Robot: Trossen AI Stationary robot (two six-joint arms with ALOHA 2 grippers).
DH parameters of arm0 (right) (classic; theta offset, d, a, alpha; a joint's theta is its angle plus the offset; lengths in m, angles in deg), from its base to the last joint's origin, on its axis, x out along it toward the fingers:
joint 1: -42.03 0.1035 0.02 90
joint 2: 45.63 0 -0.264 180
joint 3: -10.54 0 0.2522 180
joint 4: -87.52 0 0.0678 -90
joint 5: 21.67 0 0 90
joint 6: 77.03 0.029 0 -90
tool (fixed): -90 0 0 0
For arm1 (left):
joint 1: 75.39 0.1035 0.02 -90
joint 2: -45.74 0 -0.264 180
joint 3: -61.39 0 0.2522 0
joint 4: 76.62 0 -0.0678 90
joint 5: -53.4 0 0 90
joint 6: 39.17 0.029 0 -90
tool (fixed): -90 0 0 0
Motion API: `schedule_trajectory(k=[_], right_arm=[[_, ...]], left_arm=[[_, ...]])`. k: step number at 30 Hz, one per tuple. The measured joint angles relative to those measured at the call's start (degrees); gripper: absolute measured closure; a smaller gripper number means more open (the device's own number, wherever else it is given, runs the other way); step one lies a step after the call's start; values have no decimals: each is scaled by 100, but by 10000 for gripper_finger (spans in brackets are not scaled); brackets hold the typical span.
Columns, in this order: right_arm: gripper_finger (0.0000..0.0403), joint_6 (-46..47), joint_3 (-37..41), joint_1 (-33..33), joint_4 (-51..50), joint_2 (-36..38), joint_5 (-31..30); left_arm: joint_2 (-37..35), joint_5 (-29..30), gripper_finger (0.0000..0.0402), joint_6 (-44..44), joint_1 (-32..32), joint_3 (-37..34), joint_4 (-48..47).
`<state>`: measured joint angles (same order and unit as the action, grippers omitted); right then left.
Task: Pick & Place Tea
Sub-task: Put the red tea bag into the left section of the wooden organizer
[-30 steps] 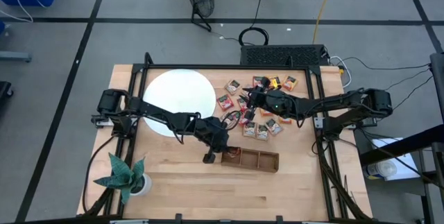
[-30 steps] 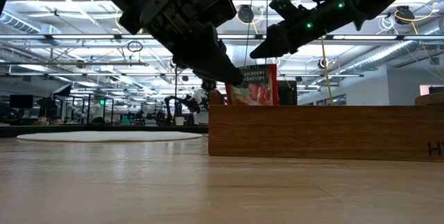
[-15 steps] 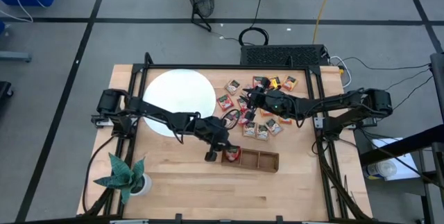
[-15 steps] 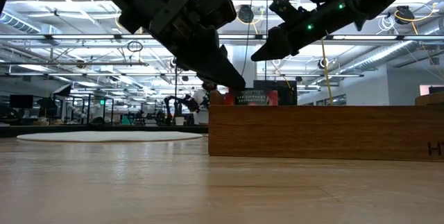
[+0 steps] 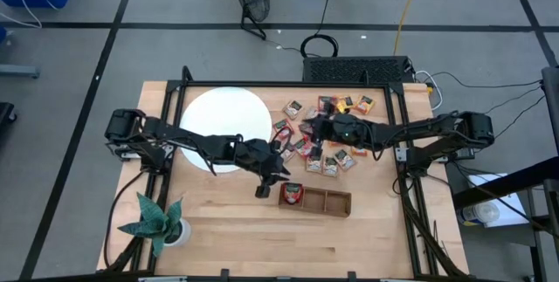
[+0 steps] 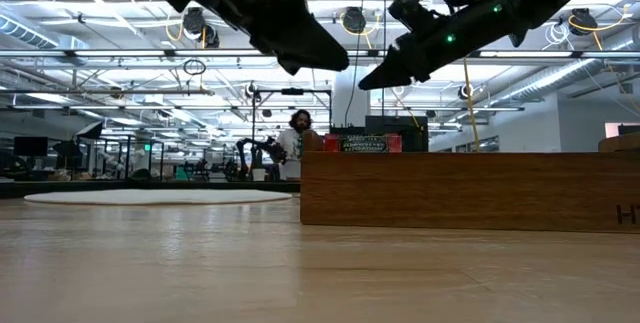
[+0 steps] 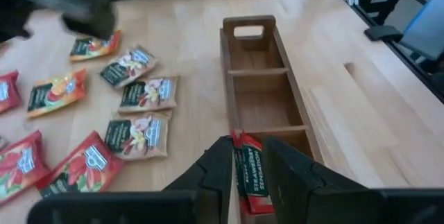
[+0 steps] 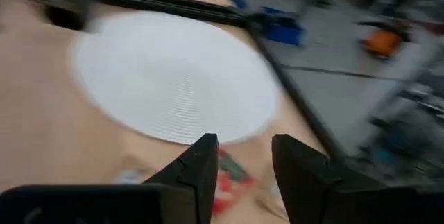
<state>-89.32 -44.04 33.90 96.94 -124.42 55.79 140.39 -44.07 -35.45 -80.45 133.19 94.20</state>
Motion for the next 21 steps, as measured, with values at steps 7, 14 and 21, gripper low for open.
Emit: schedule_trajectory(k=[7,14,21], right_arm=[[298,19,0,131,9,0,1143],[310,-176,0,340,-3,0,944],[312,-191,0,340,-14,35,580]], left_arm=[[0,3,316,3,-7,0,-7],[62,-501,322,-24,-89,37,-193],[333,129,395,487,-421,1317,-2169]])
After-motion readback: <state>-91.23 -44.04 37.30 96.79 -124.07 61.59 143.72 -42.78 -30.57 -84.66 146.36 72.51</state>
